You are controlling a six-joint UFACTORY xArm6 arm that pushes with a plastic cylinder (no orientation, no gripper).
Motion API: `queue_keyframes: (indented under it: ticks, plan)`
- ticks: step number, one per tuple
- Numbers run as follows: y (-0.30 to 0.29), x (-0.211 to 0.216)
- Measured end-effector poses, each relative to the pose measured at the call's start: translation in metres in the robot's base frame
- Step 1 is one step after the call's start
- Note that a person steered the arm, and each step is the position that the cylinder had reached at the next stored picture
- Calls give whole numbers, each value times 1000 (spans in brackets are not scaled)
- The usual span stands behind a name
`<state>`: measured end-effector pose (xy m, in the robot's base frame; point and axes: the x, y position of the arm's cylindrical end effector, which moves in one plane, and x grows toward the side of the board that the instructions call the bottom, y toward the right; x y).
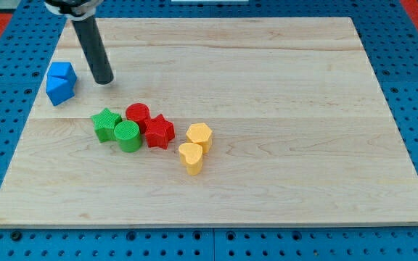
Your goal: Move yellow heart towards center left
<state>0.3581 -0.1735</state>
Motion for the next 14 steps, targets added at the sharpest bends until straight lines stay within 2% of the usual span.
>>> queue_keyframes:
  ticks: [2,4,5,6,8,9,12,14]
  plan:
    - [80,7]
    - [192,71]
    - [254,129]
    - [275,188]
    - [183,231]
    - [146,222]
    - [144,182]
    - [144,169]
